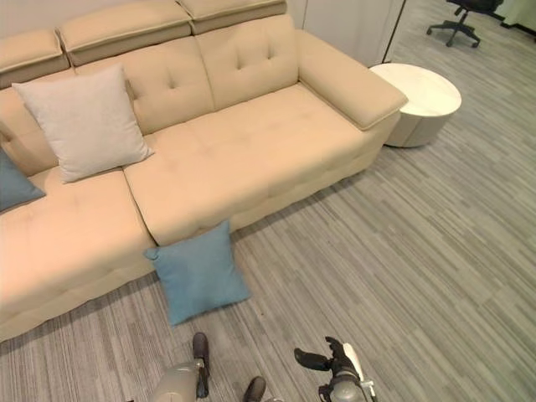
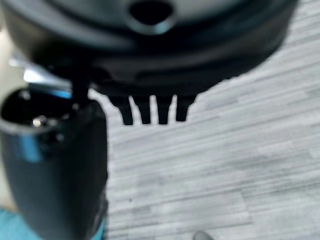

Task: Pick up all the scattered cushions and arrange them neatly on the sofa.

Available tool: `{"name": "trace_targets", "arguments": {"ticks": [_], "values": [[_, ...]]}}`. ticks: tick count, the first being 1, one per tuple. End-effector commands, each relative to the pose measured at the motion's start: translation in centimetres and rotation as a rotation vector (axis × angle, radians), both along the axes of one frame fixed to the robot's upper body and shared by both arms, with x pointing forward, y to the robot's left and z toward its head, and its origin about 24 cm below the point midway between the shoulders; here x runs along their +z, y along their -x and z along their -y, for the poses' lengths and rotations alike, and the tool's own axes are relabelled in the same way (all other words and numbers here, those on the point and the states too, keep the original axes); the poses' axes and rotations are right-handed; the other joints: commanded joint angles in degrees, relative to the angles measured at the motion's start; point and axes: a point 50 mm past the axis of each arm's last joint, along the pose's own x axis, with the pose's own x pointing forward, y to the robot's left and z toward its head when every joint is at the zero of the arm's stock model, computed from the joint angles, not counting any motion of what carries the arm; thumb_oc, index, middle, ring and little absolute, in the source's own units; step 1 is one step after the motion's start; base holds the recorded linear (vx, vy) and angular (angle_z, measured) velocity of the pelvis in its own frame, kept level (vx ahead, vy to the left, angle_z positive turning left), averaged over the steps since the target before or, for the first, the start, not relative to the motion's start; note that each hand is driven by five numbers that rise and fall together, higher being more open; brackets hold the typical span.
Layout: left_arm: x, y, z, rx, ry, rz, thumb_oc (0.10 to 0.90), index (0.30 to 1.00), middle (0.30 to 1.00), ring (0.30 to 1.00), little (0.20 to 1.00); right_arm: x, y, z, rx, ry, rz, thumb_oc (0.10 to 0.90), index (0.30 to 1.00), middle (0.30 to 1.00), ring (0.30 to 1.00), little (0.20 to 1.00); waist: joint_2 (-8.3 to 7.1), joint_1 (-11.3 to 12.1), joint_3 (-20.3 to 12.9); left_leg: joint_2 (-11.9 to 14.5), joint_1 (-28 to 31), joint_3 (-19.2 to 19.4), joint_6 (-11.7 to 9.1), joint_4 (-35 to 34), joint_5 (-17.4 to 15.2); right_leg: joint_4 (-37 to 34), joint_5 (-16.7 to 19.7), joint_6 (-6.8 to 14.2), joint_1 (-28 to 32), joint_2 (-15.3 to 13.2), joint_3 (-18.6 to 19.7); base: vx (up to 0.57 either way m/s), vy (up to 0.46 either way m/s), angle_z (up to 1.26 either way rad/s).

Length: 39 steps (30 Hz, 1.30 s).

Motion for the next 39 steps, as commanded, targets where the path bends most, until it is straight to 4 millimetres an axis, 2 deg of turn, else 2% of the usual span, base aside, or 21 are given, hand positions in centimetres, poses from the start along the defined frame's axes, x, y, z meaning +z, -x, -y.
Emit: {"name": "trace_targets", "arguments": {"ticks": [1,2,4,5,7,9,10,11,13,14,15,16,19,21,22,26,30,34,36,37,39], "values": [[0.6,-0.2,-2.3,-0.03,-0.073,0.017,0.8,0.9,0.9,0.9,0.9,0.5,-1.1,-0.8,0.04,-0.027,0.065,0.8,0.9,0.9,0.9,0.9,-2.12,-0.7,-2.4,-3.6,0.9,-1.0,2.8,2.3,-7.0,22.2,6.5,9.5,-2.1,-13.2,6.6,0.15,0.261,0.37],[0.7,-0.6,-2.4,-0.04,-0.076,0.027,0.8,0.9,0.9,0.9,0.9,0.6,-1.1,-1.0,0.042,-0.033,0.073,0.8,0.9,0.9,0.9,0.9,-1.67,-1.5,-1.8,-4.0,1.7,-1.9,3.5,2.3,-7.5,26.6,8.3,9.5,-4.0,-13.6,8.3,0.2,0.309,0.72],[1.0,-1.5,-2.5,-0.064,-0.089,0.049,0.8,0.9,0.9,0.9,0.9,0.6,-1.0,-1.3,0.037,-0.049,0.083,0.8,0.9,0.9,0.9,0.9,-0.81,-2.6,-1.3,-4.5,3.4,-3.9,4.3,1.9,-8.6,31.9,7.5,8.3,-7.9,-13.0,12.0,0.16,0.133,0.81],[1.1,-2.3,-2.6,-0.074,-0.098,0.072,0.8,0.9,0.9,0.9,0.9,0.6,-0.9,-1.5,0.03,-0.056,0.09,0.8,0.9,0.9,0.9,0.9,-0.4,-3.3,-1.1,-4.8,4.3,-5.2,4.3,1.6,-8.9,32.3,6.2,7.5,-9.7,-12.5,13.3,0.17,0.051,0.72],[1.3,-3.0,-2.6,-0.076,-0.101,0.097,0.8,0.9,0.9,0.9,0.9,0.6,-1.0,-1.7,0.027,-0.066,0.096,0.8,0.9,0.9,0.9,0.9,-0.07,-3.9,-1.0,-4.9,4.7,-6.5,4.0,1.4,-9.0,30.2,5.3,6.7,-11.4,-12.1,14.3,0.12,-0.021,0.9],[1.8,-5.0,-2.4,-0.107,-0.11,0.157,0.8,0.9,0.9,0.9,0.9,0.8,-1.5,-1.7,0.016,-0.076,0.118,0.8,0.9,0.9,0.9,0.9,-0.65,-5.5,0.3,-5.8,5.6,-9.2,3.0,1.8,-9.9,21.1,2.7,5.9,-13.3,-11.5,16.3,0.13,-0.096,0.65],[1.8,-5.1,-2.4,-0.107,-0.11,0.158,0.8,0.9,0.9,0.9,0.9,0.8,-1.6,-1.7,0.016,-0.076,0.119,0.8,0.9,0.9,0.9,0.9,-0.54,-5.5,0.2,-5.7,5.5,-9.3,3.0,1.7,-9.7,20.8,2.9,5.8,-13.3,-11.4,16.2,0.11,-0.109,0.61],[2.0,-5.7,-2.3,-0.131,-0.119,0.173,0.8,0.9,0.9,0.9,0.9,0.8,-1.6,-1.6,0.003,-0.075,0.123,0.8,0.9,0.9,0.9,0.9,-1.06,-6.6,0.9,-6.6,5.8,-10.7,2.7,2.2,-10.4,16.4,3.2,6.1,-14.8,-10.1,19.0,0.1,-0.115,0.66],[2.4,-7.1,-2.2,-0.161,-0.128,0.207,0.8,0.9,0.9,0.9,0.9,1.2,-1.9,-1.2,-0.019,-0.068,0.146,0.8,0.9,0.9,0.9,0.9,-1.97,-8.4,2.1,-7.9,5.5,-13.1,2.0,3.5,-11.3,10.0,6.1,7.6,-17.5,-8.6,24.3,0.11,-0.145,0.57],[2.4,-7.1,-2.1,-0.185,-0.131,0.196,0.8,0.9,0.9,0.9,0.9,1.3,-2.0,-0.9,-0.02,-0.049,0.144,0.8,0.9,0.9,0.9,0.9,-2.19,-9.1,2.7,-8.1,5.6,-13.8,1.9,3.7,-11.7,8.8,7.0,7.8,-18.4,-8.1,25.0,0.07,-0.094,0.77],[2.6,-7.7,-2.2,-0.19,-0.136,0.217,0.8,0.9,0.9,0.9,0.9,1.4,-2.0,-0.7,-0.029,-0.049,0.159,0.8,0.9,0.9,0.9,0.9,-2.93,-9.0,2.6,-8.6,5.1,-14.3,1.7,4.8,-12.4,5.8,6.6,8.1,-16.5,-8.9,24.8,0.02,-0.088,0.77],[2.8,-8.0,-2.4,-0.179,-0.142,0.233,0.8,0.9,0.9,0.9,0.9,1.5,-2.1,-0.7,-0.029,-0.048,0.164,0.8,0.9,0.9,0.9,0.9,-3.49,-8.9,2.8,-8.9,4.1,-14.5,1.7,5.8,-12.7,5.8,6.9,7.9,-16.0,-9.6,24.3,-0.04,-0.099,0.84],[3.4,-9.3,-2.7,-0.158,-0.145,0.284,0.8,0.9,0.9,0.9,0.9,2.2,-3.2,0.0,-0.025,-0.024,0.206,0.8,0.9,0.9,0.9,0.9,-3.53,-9.4,3.4,-8.7,1.2,-15.3,1.4,6.9,-12.1,6.5,7.7,7.6,-17.7,-8.0,25.1,-0.07,-0.107,0.56],[3.6,-9.7,-2.9,-0.147,-0.149,0.3,0.8,0.9,0.9,0.9,0.9,2.6,-3.7,0.4,-0.021,-0.008,0.22,0.8,0.9,0.9,0.9,0.9,-3.48,-9.3,3.7,-8.4,0.1,-15.4,1.2,7.0,-11.9,6.5,7.9,7.3,-18.2,-7.9,24.7,-0.09,-0.114,0.02],[4.1,-10.6,-3.1,-0.134,-0.154,0.336,0.8,0.9,0.9,0.9,0.9,3.3,-4.8,1.1,-0.013,0.023,0.254,0.8,0.9,0.9,0.9,0.9,-3.3,-9.2,4.1,-7.9,-2.1,-15.8,0.7,6.9,-11.0,6.5,8.2,6.9,-19.9,-7.6,24.2,-0.15,-0.174,-0.1],[4.7,-11.6,-3.4,-0.123,-0.163,0.372,0.8,0.9,0.9,0.9,0.9,4.4,-5.9,1.9,-0.024,0.046,0.304,0.8,0.9,0.9,0.9,0.9,-3.03,-9.2,3.7,-6.9,-4.7,-16.4,0.0,6.0,-9.6,6.4,8.1,6.2,-22.2,-7.0,23.8,-0.08,-0.116,0.07],[6.2,-13.8,-4.0,-0.107,-0.185,0.47,0.8,0.9,0.9,0.9,0.9,6.8,-8.2,3.0,-0.051,0.049,0.438,0.8,0.9,0.9,0.9,0.9,-2.24,-9.1,3.9,-5.8,-8.2,-16.9,-0.9,4.4,-7.7,7.2,7.3,5.5,-26.8,-5.6,23.9,-0.08,-0.085,-0.05],[10.0,-18.8,-4.5,-0.113,-0.238,0.67,0.8,0.9,0.9,0.9,0.9,9.7,-10.5,4.7,-0.137,0.06,0.593,0.8,0.9,0.9,0.9,0.9,-1.26,-10.2,6.1,-4.4,-14.3,-15.9,-2.1,6.5,-6.7,9.0,6.3,5.1,-32.1,-5.7,23.1,-0.09,-0.091,-0.01],[12.8,-22.0,-4.2,-0.109,-0.243,0.791,0.8,0.9,0.9,0.9,0.9,11.6,-12.5,5.3,-0.176,0.047,0.679,0.8,0.9,0.9,0.9,0.9,-0.5,-10.8,8.0,-3.4,-18.5,-14.8,-2.6,8.5,-6.1,11.3,5.9,4.7,-36.5,-5.6,22.5,-0.08,-0.074,0.25],[14.1,-23.3,-4.2,-0.099,-0.238,0.841,0.8,0.9,0.9,0.9,0.9,12.7,-13.7,5.7,-0.189,0.041,0.714,0.8,0.9,0.9,0.9,0.9,0.21,-10.6,8.1,-2.9,-19.9,-15.0,-2.9,9.5,-8.0,13.1,3.7,4.8,-38.3,-5.1,22.6,-0.01,-0.07,0.11],[16.6,-25.6,-4.2,-0.085,-0.232,0.922,0.8,0.9,0.9,0.9,0.9,14.8,-15.9,6.2,-0.214,0.028,0.778,0.8,0.9,0.9,0.9,0.9,0.88,-10.9,8.9,-2.4,-24.8,-14.5,-3.3,11.5,-7.8,15.5,3.3,4.7,-43.0,-5.5,22.7,-0.04,-0.062,-0.01]]}}
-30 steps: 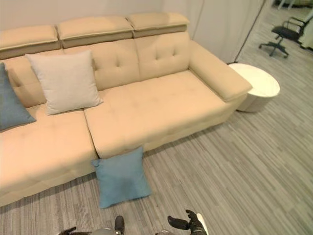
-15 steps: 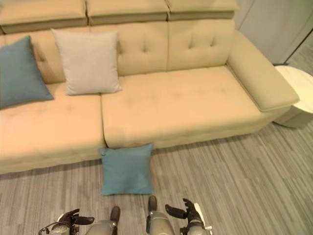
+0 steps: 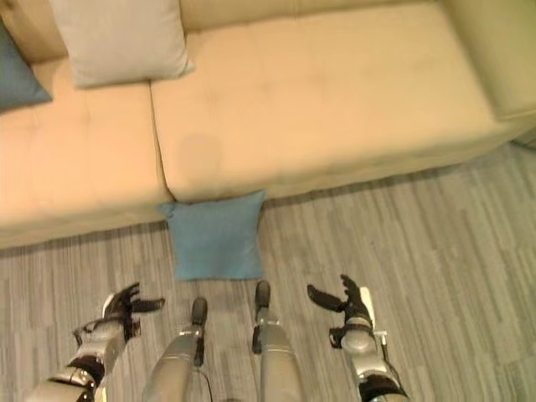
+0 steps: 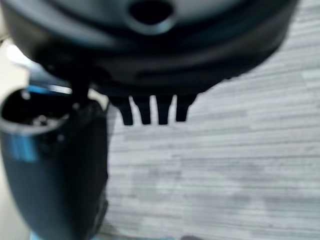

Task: Pick up all the scattered cushions and arrange them neatly on the sofa.

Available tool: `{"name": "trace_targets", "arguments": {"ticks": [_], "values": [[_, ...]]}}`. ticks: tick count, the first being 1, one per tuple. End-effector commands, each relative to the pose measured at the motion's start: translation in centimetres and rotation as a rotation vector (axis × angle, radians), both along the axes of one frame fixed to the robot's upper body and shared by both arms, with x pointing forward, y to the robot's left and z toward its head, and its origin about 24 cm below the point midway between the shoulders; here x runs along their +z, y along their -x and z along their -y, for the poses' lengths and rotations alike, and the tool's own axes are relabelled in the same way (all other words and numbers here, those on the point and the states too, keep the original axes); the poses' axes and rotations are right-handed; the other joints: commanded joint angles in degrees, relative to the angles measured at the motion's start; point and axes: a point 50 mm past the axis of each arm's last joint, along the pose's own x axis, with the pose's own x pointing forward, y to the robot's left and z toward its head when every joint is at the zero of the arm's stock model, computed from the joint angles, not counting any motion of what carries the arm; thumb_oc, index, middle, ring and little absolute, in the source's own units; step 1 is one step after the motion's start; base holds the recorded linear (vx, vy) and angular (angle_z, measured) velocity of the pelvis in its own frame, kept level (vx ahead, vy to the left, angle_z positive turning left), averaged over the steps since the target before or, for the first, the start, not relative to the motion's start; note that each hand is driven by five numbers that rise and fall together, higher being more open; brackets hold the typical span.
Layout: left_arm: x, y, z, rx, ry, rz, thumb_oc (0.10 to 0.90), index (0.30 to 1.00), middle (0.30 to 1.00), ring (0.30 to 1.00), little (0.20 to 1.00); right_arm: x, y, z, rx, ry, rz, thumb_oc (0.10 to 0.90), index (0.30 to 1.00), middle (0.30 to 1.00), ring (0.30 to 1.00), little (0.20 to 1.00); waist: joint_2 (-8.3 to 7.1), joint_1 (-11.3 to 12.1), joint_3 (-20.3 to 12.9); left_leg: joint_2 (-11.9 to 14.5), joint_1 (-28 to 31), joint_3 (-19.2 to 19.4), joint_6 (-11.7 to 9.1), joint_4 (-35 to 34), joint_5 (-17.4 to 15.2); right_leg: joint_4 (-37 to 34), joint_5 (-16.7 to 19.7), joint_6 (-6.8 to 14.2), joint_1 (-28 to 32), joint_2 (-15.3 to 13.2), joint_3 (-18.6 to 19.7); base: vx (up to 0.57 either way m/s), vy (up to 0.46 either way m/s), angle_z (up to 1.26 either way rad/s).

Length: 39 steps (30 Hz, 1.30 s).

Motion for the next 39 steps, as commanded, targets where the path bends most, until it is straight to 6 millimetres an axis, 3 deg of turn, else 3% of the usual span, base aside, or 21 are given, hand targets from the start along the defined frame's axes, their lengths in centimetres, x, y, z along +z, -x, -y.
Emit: {"name": "trace_targets", "arguments": {"ticks": [1,2,5,11,15,20,23,26,31,32,34,35,36,37,38,39], "values": [[7.6,-5.3,-1.9,0.036,-0.062,0.274,0.8,0.9,0.9,0.9,0.9,7.6,-4.4,3.1,-0.099,0.042,0.302,0.8,0.9,0.9,0.9,0.9,2.01,-1.1,-0.2,2.7,-7.6,4.4,-1.0,1.4,-0.3,7.4,-9.8,2.3,-6.6,-1.1,2.4,-0.08,-0.023,0.0],[7.7,-5.4,-1.9,0.036,-0.062,0.278,0.8,0.9,0.9,0.9,0.9,7.7,-4.5,3.1,-0.099,0.042,0.305,0.8,0.9,0.9,0.9,0.9,2.02,-1.1,-0.3,2.7,-8.1,4.4,-1.0,1.7,-0.3,7.7,-9.9,2.3,-7.2,-1.1,2.4,-0.07,-0.003,-0.04],[12.6,-8.4,-1.2,0.011,-0.065,0.42,0.8,0.9,0.9,0.9,0.9,12.8,-7.6,2.9,-0.115,-0.002,0.473,0.8,0.9,0.9,0.9,0.9,3.44,-1.1,0.9,3.0,-15.4,4.5,-1.1,4.6,-0.4,10.5,-10.4,2.5,-14.1,-1.5,3.1,-0.04,-0.006,-0.05],[18.8,-11.4,0.7,-0.06,-0.049,0.57,0.8,0.9,0.9,0.9,0.9,21.0,-11.6,0.1,-0.014,-0.076,0.698,0.8,0.9,0.9,0.9,0.9,5.76,-0.8,2.8,3.0,-28.6,4.4,-0.8,13.1,-2.5,19.7,-12.9,2.3,-27.2,-1.6,4.8,0.03,-0.004,-0.02],[21.2,-12.2,2.2,-0.111,-0.064,0.624,0.8,0.9,0.9,0.9,0.9,24.1,-13.0,-2.6,0.074,-0.095,0.755,0.8,0.9,0.9,0.9,0.9,6.88,-0.1,3.0,1.8,-37.6,4.8,-0.2,21.3,-5.1,28.1,-15.6,1.8,-36.3,-1.6,4.9,0.09,-0.018,0.01],[22.4,-12.8,3.6,-0.131,-0.03,0.657,0.8,0.9,0.9,0.9,0.9,27.3,-13.9,-5.2,0.167,-0.074,0.817,0.8,0.9,0.9,0.9,0.9,7.1,0.8,2.6,1.5,-44.6,5.1,0.0,26.8,-6.7,34.3,-17.5,1.5,-43.5,-2.0,5.0,0.1,-0.013,0.08],[24.6,-13.3,4.4,-0.128,0.018,0.72,0.8,0.9,0.9,0.9,0.9,29.8,-14.4,-6.6,0.208,-0.041,0.849,0.8,0.9,0.9,0.9,0.9,6.88,1.9,2.2,0.8,-50.2,4.9,0.1,31.1,-7.9,38.5,-18.8,1.7,-49.0,-2.8,5.0,0.12,-0.035,0.04],[25.7,-13.6,4.3,-0.114,0.007,0.727,0.8,0.9,0.9,0.9,0.9,31.1,-14.6,-7.4,0.23,-0.044,0.865,0.8,0.9,0.9,0.9,0.9,6.71,2.2,2.1,0.8,-53.5,4.7,0.0,34.4,-8.7,40.9,-19.7,1.5,-51.7,-3.3,4.7,0.1,-0.03,0.09],[26.7,-14.0,5.2,-0.099,0.083,0.742,0.8,0.9,0.9,0.9,0.9,33.2,-14.7,-10.0,0.326,-0.059,0.894,0.8,0.9,0.9,0.9,0.9,6.57,3.0,5.1,1.6,-55.3,2.6,0.7,43.3,-12.7,47.0,-22.8,1.2,-51.7,-3.7,4.1,0.1,-0.018,0.0],[27.0,-14.0,5.3,-0.094,0.107,0.757,0.8,0.9,0.9,0.9,0.9,33.5,-14.8,-10.7,0.35,-0.056,0.893,0.762,0.844,0.844,0.844,0.844,6.26,3.0,5.8,1.7,-55.4,2.4,0.6,44.6,-13.1,48.4,-23.0,1.2,-51.7,-3.9,4.0,0.09,-0.035,0.01],[27.4,-14.1,5.5,-0.1,0.119,0.766,0.8,0.9,0.9,0.9,0.9,33.9,-14.8,-11.4,0.38,-0.067,0.891,0.584,0.575,0.575,0.575,0.575,6.07,2.9,7.1,2.0,-55.4,2.5,0.6,46.6,-14.1,50.2,-23.6,1.3,-51.7,-3.9,4.1,0.06,-0.014,0.03],[27.4,-14.1,5.6,-0.097,0.138,0.766,0.8,0.9,0.9,0.9,0.9,34.2,-14.9,-12.1,0.404,-0.08,0.889,0.541,0.512,0.512,0.512,0.512,5.86,2.9,8.1,2.4,-55.4,2.6,0.3,48.3,-14.5,51.6,-24.1,1.2,-51.7,-4.3,3.9,0.08,-0.023,0.0],[27.6,-14.2,6.5,-0.133,0.143,0.766,0.8,0.9,0.9,0.9,0.9,34.1,-15.0,-13.6,0.466,-0.119,0.858,0.521,0.481,0.481,0.481,0.481,5.44,3.3,9.2,2.5,-55.4,3.1,0.5,51.1,-16.4,54.4,-25.5,0.8,-51.7,-4.2,4.2,0.07,-0.022,-0.02],[27.7,-14.2,6.5,-0.133,0.143,0.767,0.8,0.9,0.9,0.9,0.9,34.2,-15.0,-13.6,0.467,-0.119,0.859,0.515,0.472,0.472,0.472,0.472,5.43,3.2,9.4,2.5,-55.4,3.1,0.5,51.1,-16.3,54.3,-25.4,0.8,-51.7,-4.2,4.3,0.07,-0.031,-0.02],[27.5,-14.4,7.3,-0.163,0.171,0.756,0.776,0.865,0.865,0.865,0.865,34.1,-15.1,-15.2,0.541,-0.168,0.832,0.491,0.436,0.436,0.436,0.436,4.67,3.4,10.1,2.3,-55.4,3.4,0.5,53.1,-17.2,56.1,-25.9,0.5,-51.7,-4.5,4.3,0.05,-0.021,0.01],[27.8,-14.5,8.2,-0.21,0.183,0.757,0.511,0.467,0.467,0.467,0.467,33.7,-15.1,-16.1,0.599,-0.176,0.793,0.4,0.3,0.3,0.3,0.3,4.18,3.3,10.7,2.2,-55.4,3.6,0.5,54.4,-17.9,57.6,-26.5,0.4,-51.7,-4.5,4.6,0.07,-0.012,0.02]]}}
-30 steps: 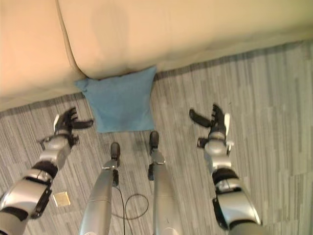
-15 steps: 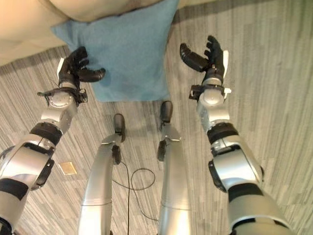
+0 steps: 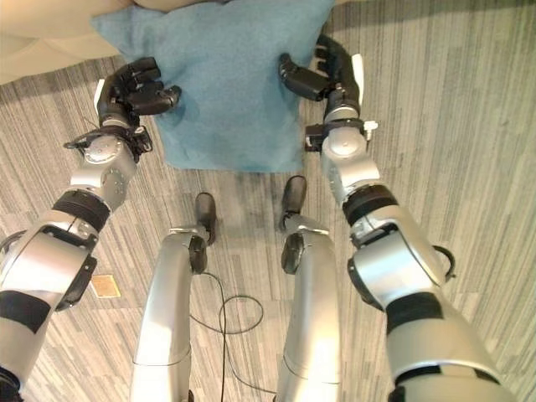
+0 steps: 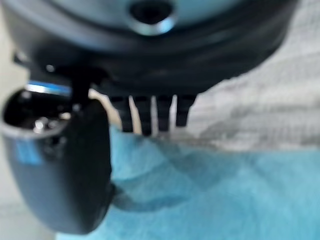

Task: Pick up all the scattered cushions and arrange them neatly on the sofa.

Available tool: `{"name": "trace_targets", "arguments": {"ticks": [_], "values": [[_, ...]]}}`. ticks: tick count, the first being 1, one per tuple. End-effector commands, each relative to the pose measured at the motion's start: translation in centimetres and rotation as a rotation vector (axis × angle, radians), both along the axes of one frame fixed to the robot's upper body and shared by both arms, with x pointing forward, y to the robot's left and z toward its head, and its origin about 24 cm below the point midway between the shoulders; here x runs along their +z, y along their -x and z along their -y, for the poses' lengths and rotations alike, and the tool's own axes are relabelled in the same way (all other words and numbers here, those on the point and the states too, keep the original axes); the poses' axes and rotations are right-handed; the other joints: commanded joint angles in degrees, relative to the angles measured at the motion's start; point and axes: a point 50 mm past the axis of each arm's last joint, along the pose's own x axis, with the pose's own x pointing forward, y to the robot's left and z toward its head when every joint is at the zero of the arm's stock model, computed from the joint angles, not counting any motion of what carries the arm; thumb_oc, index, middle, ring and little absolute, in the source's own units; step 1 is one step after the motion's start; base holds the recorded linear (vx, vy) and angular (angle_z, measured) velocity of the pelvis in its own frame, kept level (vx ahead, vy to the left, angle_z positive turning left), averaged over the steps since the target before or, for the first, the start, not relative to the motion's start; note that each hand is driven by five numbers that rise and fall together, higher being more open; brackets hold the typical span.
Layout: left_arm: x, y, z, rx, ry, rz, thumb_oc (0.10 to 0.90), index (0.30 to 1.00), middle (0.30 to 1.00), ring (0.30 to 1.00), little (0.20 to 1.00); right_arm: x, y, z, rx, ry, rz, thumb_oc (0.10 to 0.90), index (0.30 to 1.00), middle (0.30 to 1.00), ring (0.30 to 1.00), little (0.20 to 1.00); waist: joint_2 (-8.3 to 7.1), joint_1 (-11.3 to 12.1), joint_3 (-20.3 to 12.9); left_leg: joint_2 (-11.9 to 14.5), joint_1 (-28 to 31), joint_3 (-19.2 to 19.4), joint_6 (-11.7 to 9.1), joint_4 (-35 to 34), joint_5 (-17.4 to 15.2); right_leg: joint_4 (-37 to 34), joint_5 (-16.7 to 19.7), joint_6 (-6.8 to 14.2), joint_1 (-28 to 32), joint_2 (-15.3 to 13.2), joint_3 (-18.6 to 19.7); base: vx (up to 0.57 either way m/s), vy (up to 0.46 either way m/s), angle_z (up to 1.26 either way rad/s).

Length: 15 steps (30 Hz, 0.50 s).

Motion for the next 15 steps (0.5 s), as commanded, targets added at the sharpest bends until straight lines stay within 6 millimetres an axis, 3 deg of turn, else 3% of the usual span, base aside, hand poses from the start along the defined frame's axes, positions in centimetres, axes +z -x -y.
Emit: {"name": "trace_targets", "arguments": {"ticks": [1,4,10,15], "values": [[-0.4,-0.2,1.1,-0.093,0.033,-0.032,0.4,0.3,0.3,0.3,0.3,4.2,0.3,-6.4,0.31,-0.001,0.061,0.4,0.3,0.3,0.3,0.3,-0.17,-0.9,4.2,3.2,1.3,1.8,-0.2,2.6,-2.9,6.1,-11.8,4.4,4.9,-0.1,2.5,0.06,0.001,0.03],[0.1,-0.4,2.6,-0.171,-0.05,-0.036,0.4,0.3,0.3,0.3,0.3,3.1,0.2,-7.9,0.377,-0.02,0.005,0.4,0.3,0.3,0.3,0.3,-0.79,-1.0,4.2,2.9,1.3,1.7,-0.4,4.2,-3.7,7.7,-12.3,4.3,4.9,-0.1,2.9,0.03,0.008,0.0],[3.7,-0.1,3.9,-0.208,-0.088,0.081,0.4,0.3,0.3,0.3,0.3,2.8,0.0,-6.9,0.299,-0.017,0.014,0.4,0.3,0.3,0.3,0.3,-2.36,-1.5,4.2,2.4,1.3,2.3,-0.5,4.8,-4.1,8.8,-12.0,4.2,4.9,-0.1,3.9,0.0,0.0,0.0],[4.3,0.4,3.5,-0.216,0.007,0.159,0.4,0.3,0.3,0.3,0.3,3.5,0.7,-6.5,0.238,-0.031,0.137,0.4,0.3,0.3,0.3,0.3,-3.23,-2.1,2.5,1.9,1.3,2.9,-0.4,4.0,-3.3,8.4,-10.7,4.2,4.9,0.8,3.9,0.0,0.007,0.0]]}}
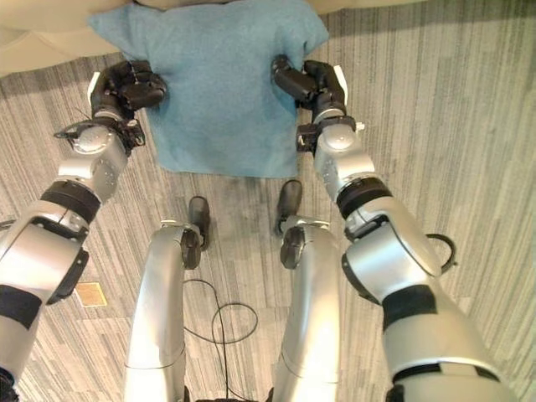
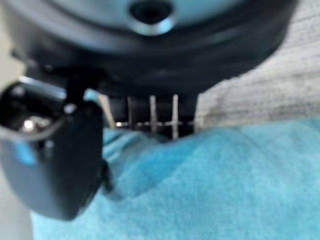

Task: Pick up all the scattered cushions and arrange them neatly on the sofa.

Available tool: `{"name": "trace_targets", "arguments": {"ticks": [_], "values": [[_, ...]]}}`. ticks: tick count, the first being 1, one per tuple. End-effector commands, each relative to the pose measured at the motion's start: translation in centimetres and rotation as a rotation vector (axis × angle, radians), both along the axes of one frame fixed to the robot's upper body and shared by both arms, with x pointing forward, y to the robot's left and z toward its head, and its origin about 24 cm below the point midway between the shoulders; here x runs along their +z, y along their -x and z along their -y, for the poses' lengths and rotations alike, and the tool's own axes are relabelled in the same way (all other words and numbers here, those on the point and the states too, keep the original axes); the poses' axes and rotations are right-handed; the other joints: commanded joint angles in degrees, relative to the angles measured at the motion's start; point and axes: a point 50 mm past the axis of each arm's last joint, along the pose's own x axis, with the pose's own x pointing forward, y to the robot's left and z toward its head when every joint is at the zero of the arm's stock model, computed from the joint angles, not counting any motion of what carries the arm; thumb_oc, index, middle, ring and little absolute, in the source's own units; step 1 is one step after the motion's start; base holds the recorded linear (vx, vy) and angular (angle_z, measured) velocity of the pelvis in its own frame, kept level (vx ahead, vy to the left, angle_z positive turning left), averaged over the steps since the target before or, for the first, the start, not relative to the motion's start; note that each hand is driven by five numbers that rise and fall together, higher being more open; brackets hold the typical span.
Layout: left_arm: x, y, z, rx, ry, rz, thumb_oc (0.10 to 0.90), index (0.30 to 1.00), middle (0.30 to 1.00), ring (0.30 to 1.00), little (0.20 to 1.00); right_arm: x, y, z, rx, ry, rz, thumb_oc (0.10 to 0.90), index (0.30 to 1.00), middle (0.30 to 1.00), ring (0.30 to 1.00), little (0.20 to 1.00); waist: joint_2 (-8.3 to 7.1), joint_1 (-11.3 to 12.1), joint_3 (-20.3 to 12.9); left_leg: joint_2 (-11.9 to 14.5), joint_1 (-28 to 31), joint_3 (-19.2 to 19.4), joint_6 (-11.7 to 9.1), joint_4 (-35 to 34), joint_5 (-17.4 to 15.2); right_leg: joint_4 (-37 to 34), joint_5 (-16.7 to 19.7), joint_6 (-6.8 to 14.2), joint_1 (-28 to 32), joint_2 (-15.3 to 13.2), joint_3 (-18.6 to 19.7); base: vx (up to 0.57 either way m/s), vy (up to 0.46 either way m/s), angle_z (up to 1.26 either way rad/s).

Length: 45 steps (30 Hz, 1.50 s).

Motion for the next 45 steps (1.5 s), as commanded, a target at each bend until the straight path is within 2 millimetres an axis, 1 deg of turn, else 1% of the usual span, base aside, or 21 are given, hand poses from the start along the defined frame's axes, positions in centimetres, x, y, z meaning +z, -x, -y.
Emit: {"name": "trace_targets", "arguments": {"ticks": [1,5,7,12,13,16,18,23,24,27,28,29,31,35,36,39,41,42,43,44,45], "values": [[1.8,0.6,4.2,-0.174,0.071,0.144,0.4,0.3,0.3,0.3,0.3,2.8,1.1,-5.9,0.133,0.025,0.212,0.4,0.3,0.3,0.3,0.3,0.28,-0.6,-2.2,1.9,1.4,1.4,-1.2,-2.8,-1.0,1.5,-8.9,3.9,5.7,1.3,1.8,0.0,0.0,0.0],[1.8,2.0,4.9,-0.214,0.204,0.259,0.4,0.3,0.3,0.3,0.3,2.0,2.5,-5.3,0.054,0.018,0.34,0.4,0.3,0.3,0.3,0.3,1.81,-1.1,-9.9,1.2,1.4,-0.1,-1.1,-10.0,1.5,-6.1,-7.0,3.9,7.0,1.6,-0.9,-0.05,0.071,-0.02],[0.4,2.7,4.9,-0.232,0.262,0.275,0.4,0.3,0.3,0.3,0.3,0.7,3.1,-4.6,0.028,0.021,0.358,0.4,0.3,0.3,0.3,0.3,2.24,-1.4,-12.0,0.7,3.1,-0.8,-1.1,-13.0,2.6,-9.6,-6.3,3.8,9.0,1.9,-1.8,-0.06,0.051,-0.04],[-2.3,4.3,5.4,-0.276,0.346,0.291,0.4,0.3,0.3,0.3,0.3,-3.0,4.5,-3.0,-0.008,0.01,0.347,0.4,0.3,0.3,0.3,0.3,1.95,-2.3,-12.8,0.0,14.2,-0.5,-1.8,-22.4,4.6,-18.8,-3.7,4.2,19.7,2.2,-2.0,-0.09,0.014,0.0],[-4.3,5.0,6.1,-0.31,0.386,0.265,0.4,0.3,0.3,0.3,0.3,-5.3,5.3,-2.7,0.005,-0.029,0.319,0.4,0.3,0.3,0.3,0.3,1.9,-2.8,-13.2,0.3,19.9,-0.5,-1.7,-27.4,5.2,-23.1,-2.6,4.6,24.7,2.3,-2.4,-0.05,0.056,0.02],[-7.3,6.0,6.7,-0.329,0.436,0.211,0.4,0.3,0.3,0.3,0.3,-7.8,6.5,-2.1,0.006,-0.063,0.29,0.4,0.3,0.3,0.3,0.3,1.73,-3.3,-14.0,0.7,28.3,-1.0,-1.9,-34.5,6.8,-29.9,-0.5,5.2,32.7,2.1,-2.7,-0.05,0.045,0.05],[-7.9,6.3,6.9,-0.338,0.44,0.206,0.4,0.3,0.3,0.3,0.3,-8.5,6.8,-1.9,0.009,-0.066,0.278,0.4,0.3,0.3,0.3,0.3,1.66,-3.4,-14.3,0.8,30.9,-1.2,-1.9,-36.6,7.2,-32.1,0.2,5.5,35.3,1.8,-3.1,-0.01,0.014,-0.04],[-12.1,8.5,8.6,-0.434,0.456,0.119,0.4,0.3,0.3,0.3,0.3,-13.8,9.6,-1.1,0.039,-0.048,0.154,0.4,0.3,0.3,0.3,0.3,0.4,-4.4,-17.5,1.6,51.0,-1.1,-2.4,-50.2,9.7,-45.7,3.5,6.7,54.0,1.6,-5.2,0.04,0.019,0.0],[-13.0,8.9,8.9,-0.447,0.463,0.095,0.4,0.3,0.3,0.3,0.3,-14.5,10.1,-0.9,0.045,-0.025,0.136,0.4,0.3,0.3,0.3,0.3,-0.22,-4.7,-17.9,1.5,54.6,-0.6,-2.5,-53.2,12.3,-49.3,6.2,6.7,57.9,1.2,-6.0,0.04,0.042,-0.02],[-14.6,9.7,9.1,-0.471,0.446,0.045,0.4,0.3,0.3,0.3,0.3,-15.5,11.2,0.2,0.051,0.045,0.106,0.4,0.3,0.3,0.3,0.3,-0.95,-5.4,-19.8,2.2,65.0,0.3,-2.7,-57.9,12.7,-54.3,7.1,7.3,67.8,1.5,-6.0,0.1,0.046,-0.07],[-14.6,9.7,9.1,-0.471,0.446,0.045,0.4,0.3,0.3,0.3,0.3,-15.5,11.2,0.2,0.05,0.045,0.106,0.4,0.3,0.3,0.3,0.3,-0.97,-5.4,-19.6,2.2,65.3,0.3,-2.7,-58.0,12.7,-54.4,7.1,7.3,68.1,1.5,-6.0,0.13,0.058,-0.11],[-15.6,10.3,9.2,-0.484,0.434,0.014,0.4,0.3,0.3,0.3,0.3,-15.9,12.1,1.1,0.046,0.099,0.094,0.4,0.3,0.3,0.3,0.3,-1.25,-6.1,-21.1,2.8,70.9,1.3,-2.8,-59.8,12.2,-56.5,7.3,7.6,73.2,1.7,-5.7,0.12,0.068,-0.16],[-16.4,11.0,8.8,-0.491,0.412,-0.007,0.4,0.3,0.3,0.3,0.3,-16.4,13.0,1.8,0.048,0.145,0.076,0.4,0.3,0.3,0.3,0.3,-1.43,-6.7,-22.5,3.4,75.6,2.7,-2.9,-61.0,11.6,-58.4,7.7,8.0,77.7,1.9,-4.7,0.14,0.075,-0.22],[-17.5,12.1,8.8,-0.509,0.412,-0.038,0.4,0.3,0.3,0.3,0.3,-17.2,14.5,2.7,0.042,0.167,0.049,0.4,0.3,0.3,0.3,0.3,-1.18,-7.9,-24.7,3.4,82.6,6.2,-2.5,-65.3,11.2,-63.1,9.9,9.1,82.5,2.4,-2.3,0.05,0.08,-0.4],[-17.8,12.6,8.8,-0.518,0.403,-0.042,0.4,0.3,0.3,0.3,0.3,-17.6,15.1,3.1,0.041,0.163,0.034,0.4,0.3,0.3,0.3,0.3,-0.56,-9.0,-26.4,2.8,87.0,9.1,-2.3,-69.9,11.2,-67.2,13.2,10.8,83.6,2.2,-0.1,0.0,0.083,-0.69],[-17.4,12.9,9.0,-0.534,0.375,-0.026,0.4,0.3,0.3,0.3,0.3,-17.8,15.9,3.4,0.024,0.153,0.031,0.4,0.3,0.3,0.3,0.3,-0.02,-10.0,-26.3,2.9,88.7,13.8,-2.1,-72.5,13.1,-67.6,19.1,14.4,80.8,1.6,1.8,-0.19,0.02,-1.1],[-17.0,13.1,8.9,-0.544,0.327,-0.009,0.4,0.3,0.3,0.3,0.3,-17.7,16.2,3.1,0.03,0.143,0.045,0.4,0.3,0.3,0.3,0.3,1.29,-9.2,-25.0,4.7,88.3,16.9,-1.7,-72.0,13.9,-64.0,15.1,13.0,80.7,0.3,-4.5,-0.26,-0.014,-0.95],[-17.0,13.1,8.9,-0.543,0.326,-0.009,0.4,0.3,0.3,0.3,0.3,-17.7,16.2,3.1,0.03,0.142,0.046,0.4,0.3,0.3,0.3,0.3,1.17,-9.2,-25.1,4.6,88.1,16.9,-1.7,-72.0,14.2,-64.0,15.2,12.9,80.5,0.2,-4.5,-0.27,-0.087,-1.34],[-16.7,13.2,8.0,-0.52,0.301,0.01,0.4,0.3,0.3,0.3,0.3,-17.8,16.4,2.2,0.064,0.143,0.047,0.4,0.3,0.3,0.3,0.3,2.06,-7.1,-26.0,7.2,89.5,23.5,-1.9,-71.3,13.6,-59.1,9.3,11.2,86.8,-4.2,-18.3,-0.25,-0.095,-1.25],[-16.7,13.2,8.0,-0.52,0.3,0.011,0.4,0.3,0.3,0.3,0.3,-17.8,16.4,2.2,0.064,0.143,0.047,0.4,0.3,0.3,0.3,0.3,1.77,-7.1,-25.8,7.3,89.1,24.6,-1.5,-71.2,14.8,-59.4,10.4,10.5,86.5,-4.4,-18.9,-0.33,-0.179,-1.75],[-16.7,13.4,7.3,-0.495,0.306,0.011,0.4,0.3,0.3,0.3,0.3,-17.5,16.2,1.8,0.088,0.159,0.052,0.4,0.3,0.3,0.3,0.3,2.13,-5.3,-27.6,8.9,89.5,29.2,-2.0,-70.1,13.9,-59.8,8.7,11.0,90.5,-6.9,-25.7,-0.17,-0.104,-1.31]]}}
